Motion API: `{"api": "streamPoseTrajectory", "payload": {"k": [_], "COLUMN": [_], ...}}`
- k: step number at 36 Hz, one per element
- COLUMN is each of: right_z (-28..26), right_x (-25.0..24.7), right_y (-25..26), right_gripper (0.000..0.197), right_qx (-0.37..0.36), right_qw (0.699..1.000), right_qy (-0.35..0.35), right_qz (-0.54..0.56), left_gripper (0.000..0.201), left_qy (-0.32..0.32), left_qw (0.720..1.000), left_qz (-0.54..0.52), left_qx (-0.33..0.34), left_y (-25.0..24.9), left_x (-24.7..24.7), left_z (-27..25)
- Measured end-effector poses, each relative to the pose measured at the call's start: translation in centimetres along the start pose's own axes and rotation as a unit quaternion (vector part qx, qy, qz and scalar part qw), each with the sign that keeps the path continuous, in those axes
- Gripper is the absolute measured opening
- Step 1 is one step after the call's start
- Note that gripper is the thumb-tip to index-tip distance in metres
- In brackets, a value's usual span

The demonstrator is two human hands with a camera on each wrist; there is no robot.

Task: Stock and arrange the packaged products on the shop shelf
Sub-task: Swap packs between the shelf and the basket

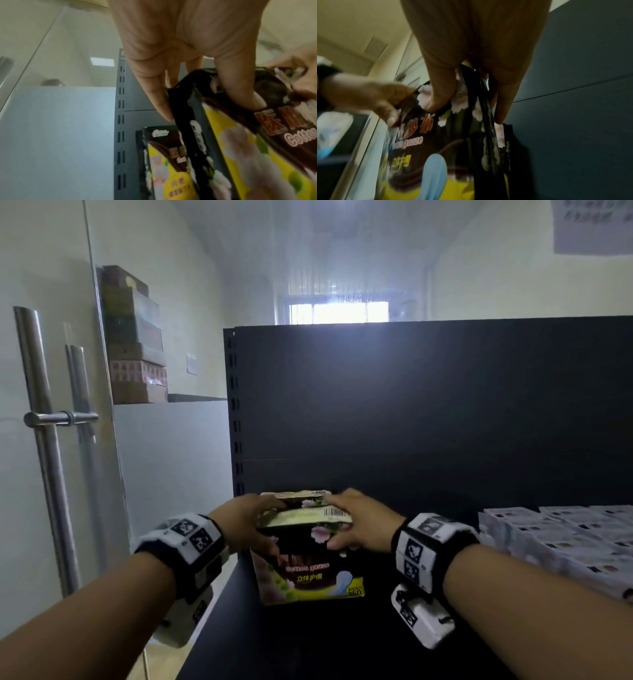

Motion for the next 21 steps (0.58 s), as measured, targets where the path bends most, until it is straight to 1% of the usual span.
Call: {"api": "streamPoseTrajectory", "payload": {"k": [4,9,12,14,15,17,19,20,21], "right_z": [1.5,2.5,2.3,2.2,2.2,2.3,2.3,2.3,2.4], "right_x": [1.5,2.2,3.0,3.5,3.6,3.6,3.5,3.5,3.5], "right_y": [-0.3,-1.1,-1.5,-1.6,-1.5,-1.4,-1.3,-1.3,-1.4], "right_gripper": [0.085,0.089,0.108,0.115,0.117,0.118,0.118,0.118,0.117], "right_qx": [0.011,0.049,0.07,0.08,0.085,0.09,0.092,0.095,0.098], "right_qw": [0.993,0.976,0.961,0.956,0.955,0.955,0.956,0.956,0.956], "right_qy": [0.039,0.095,0.113,0.114,0.115,0.119,0.117,0.116,0.116], "right_qz": [-0.109,-0.191,-0.241,-0.257,-0.26,-0.256,-0.252,-0.251,-0.249], "left_gripper": [0.073,0.072,0.069,0.06,0.053,0.045,0.039,0.037,0.037], "left_qy": [0.02,0.054,0.071,0.071,0.062,0.012,-0.047,-0.058,-0.057], "left_qw": [0.998,0.995,0.993,0.996,0.998,0.999,0.997,0.995,0.993], "left_qz": [0.056,0.087,0.092,0.054,0.019,-0.012,0.028,0.055,0.081], "left_qx": [-0.008,-0.005,0.004,-0.01,-0.018,-0.031,-0.046,-0.055,-0.061], "left_y": [0.6,0.5,0.0,0.3,0.6,1.6,2.9,3.5,4.1], "left_x": [1.5,2.5,2.8,2.6,2.3,1.5,0.5,0.4,0.4], "left_z": [0.8,2.3,2.9,3.2,3.4,4.0,5.1,5.8,6.5]}}
Point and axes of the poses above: each hand's wrist, its own z-axis towards the middle knuckle, its own x-axis out of the palm, y = z × x, the point moved 3 cm from there along z, towards the middle knuckle, and after that the axes turned 4 degrees about -y, right-handed, at the moved point
